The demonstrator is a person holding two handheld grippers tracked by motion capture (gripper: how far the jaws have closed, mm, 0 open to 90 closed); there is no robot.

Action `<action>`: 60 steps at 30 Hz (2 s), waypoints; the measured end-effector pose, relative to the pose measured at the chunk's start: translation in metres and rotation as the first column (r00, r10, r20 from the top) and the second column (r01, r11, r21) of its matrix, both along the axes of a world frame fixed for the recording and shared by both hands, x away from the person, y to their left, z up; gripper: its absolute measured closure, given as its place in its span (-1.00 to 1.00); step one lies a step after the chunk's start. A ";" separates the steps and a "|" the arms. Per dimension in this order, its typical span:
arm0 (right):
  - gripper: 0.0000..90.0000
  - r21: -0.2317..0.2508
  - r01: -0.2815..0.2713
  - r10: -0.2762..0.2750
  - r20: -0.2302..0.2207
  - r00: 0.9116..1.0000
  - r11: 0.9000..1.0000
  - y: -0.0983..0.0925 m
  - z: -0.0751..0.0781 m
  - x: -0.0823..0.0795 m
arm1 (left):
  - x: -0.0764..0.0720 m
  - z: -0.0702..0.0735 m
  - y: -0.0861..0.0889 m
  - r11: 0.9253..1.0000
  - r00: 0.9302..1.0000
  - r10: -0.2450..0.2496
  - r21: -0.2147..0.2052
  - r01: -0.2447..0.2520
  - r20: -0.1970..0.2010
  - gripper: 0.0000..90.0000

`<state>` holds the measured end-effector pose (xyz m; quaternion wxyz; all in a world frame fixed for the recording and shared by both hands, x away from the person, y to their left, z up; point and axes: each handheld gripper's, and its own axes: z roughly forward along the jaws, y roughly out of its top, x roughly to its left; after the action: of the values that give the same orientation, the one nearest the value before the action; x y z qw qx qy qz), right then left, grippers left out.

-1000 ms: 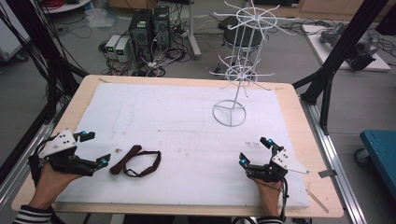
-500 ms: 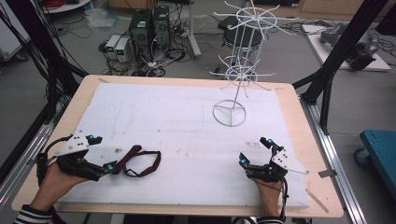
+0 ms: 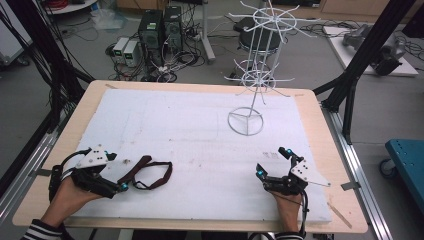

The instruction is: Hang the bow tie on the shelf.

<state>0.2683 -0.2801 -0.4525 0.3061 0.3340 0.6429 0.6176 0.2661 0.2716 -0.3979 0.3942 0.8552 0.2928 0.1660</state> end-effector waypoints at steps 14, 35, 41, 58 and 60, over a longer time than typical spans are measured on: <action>-0.98 0.002 0.000 0.000 0.000 1.000 1.000 0.000 0.000 0.000 | 0.000 -0.016 -0.005 0.999 0.997 0.021 0.042 -0.018 -0.074 -0.82; -0.98 0.008 0.000 0.000 0.003 1.000 1.000 -0.001 0.000 0.001 | 0.003 -0.022 -0.008 0.997 0.985 0.043 0.072 -0.031 -0.165 -0.10; -0.98 0.008 0.000 0.000 0.003 1.000 1.000 -0.001 0.000 0.001 | 0.004 -0.022 -0.008 0.996 0.981 0.057 0.080 -0.043 -0.183 0.26; -0.98 0.007 0.000 0.000 0.000 1.000 1.000 -0.001 0.000 0.000 | 0.002 -0.019 -0.006 0.997 0.992 0.057 0.062 -0.050 -0.114 0.73; -0.98 0.009 0.001 -0.001 -0.001 1.000 1.000 -0.001 0.000 0.001 | 0.002 -0.018 -0.005 0.997 0.993 0.061 0.050 -0.056 -0.105 0.73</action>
<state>0.2689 -0.2811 -0.4525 0.3046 0.3361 0.6399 0.6203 0.2681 0.2665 -0.4161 0.3529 0.8628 0.3345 0.1385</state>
